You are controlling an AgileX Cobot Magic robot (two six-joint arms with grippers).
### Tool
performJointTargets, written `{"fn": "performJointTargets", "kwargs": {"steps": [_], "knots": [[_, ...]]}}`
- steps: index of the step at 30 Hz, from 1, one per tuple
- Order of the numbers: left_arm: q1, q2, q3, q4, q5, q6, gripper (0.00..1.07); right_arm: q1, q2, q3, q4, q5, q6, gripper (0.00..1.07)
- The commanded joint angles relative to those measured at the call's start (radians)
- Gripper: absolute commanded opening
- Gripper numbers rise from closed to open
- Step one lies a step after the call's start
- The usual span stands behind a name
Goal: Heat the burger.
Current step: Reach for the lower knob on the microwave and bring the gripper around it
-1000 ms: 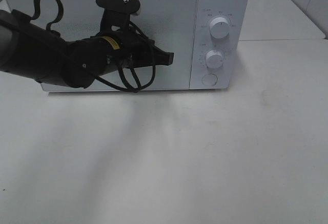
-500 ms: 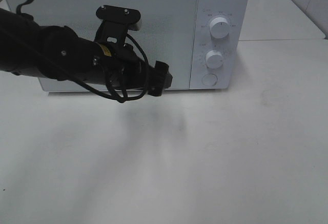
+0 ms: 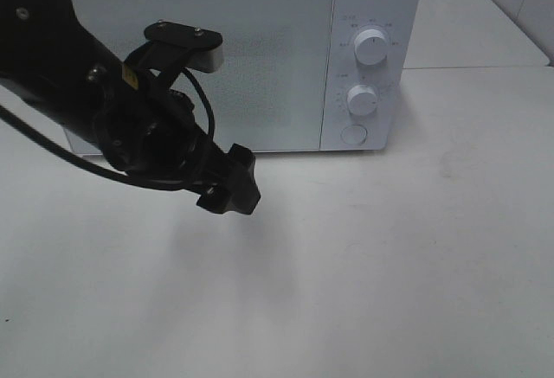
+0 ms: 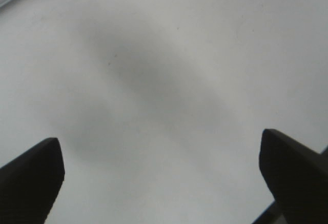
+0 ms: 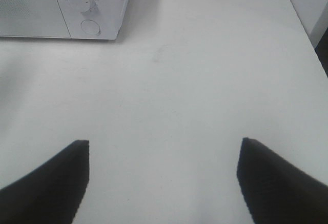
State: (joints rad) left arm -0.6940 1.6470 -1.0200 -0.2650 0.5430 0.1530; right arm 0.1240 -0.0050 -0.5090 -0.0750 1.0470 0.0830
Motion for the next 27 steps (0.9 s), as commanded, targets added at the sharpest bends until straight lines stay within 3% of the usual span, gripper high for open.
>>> {"fn": "performJointTargets", "kwargs": {"steps": [1, 9, 10, 11, 13, 17, 18, 27], "knots": [[0.031, -0.048, 0.001, 0.014, 0.126, -0.056, 0.98, -0.007, -0.027, 0.001, 0.001, -0.010, -0.003, 0.76], [0.189, -0.098, 0.001, 0.019, 0.310, -0.083, 0.98, -0.007, -0.027, 0.001, 0.001, -0.010, -0.003, 0.76], [0.249, -0.115, 0.001, 0.024, 0.360, -0.083, 0.98, -0.007, -0.027, 0.001, 0.001, -0.010, -0.003, 0.76], [0.249, -0.115, 0.001, 0.024, 0.360, -0.083, 0.98, -0.007, -0.027, 0.001, 0.001, -0.010, -0.003, 0.76], [0.342, -0.141, 0.001, 0.034, 0.421, -0.083, 0.98, -0.007, -0.027, 0.001, 0.001, -0.010, -0.003, 0.76], [0.419, -0.169, 0.001, 0.054, 0.477, -0.083, 0.98, -0.007, -0.027, 0.001, 0.001, -0.010, -0.003, 0.76], [0.474, -0.193, 0.001, 0.071, 0.510, -0.083, 0.98, -0.007, -0.027, 0.001, 0.001, -0.010, -0.003, 0.76], [0.642, -0.320, 0.013, 0.136, 0.629, -0.083, 0.98, -0.007, -0.027, 0.001, 0.001, -0.010, -0.003, 0.76]]}}
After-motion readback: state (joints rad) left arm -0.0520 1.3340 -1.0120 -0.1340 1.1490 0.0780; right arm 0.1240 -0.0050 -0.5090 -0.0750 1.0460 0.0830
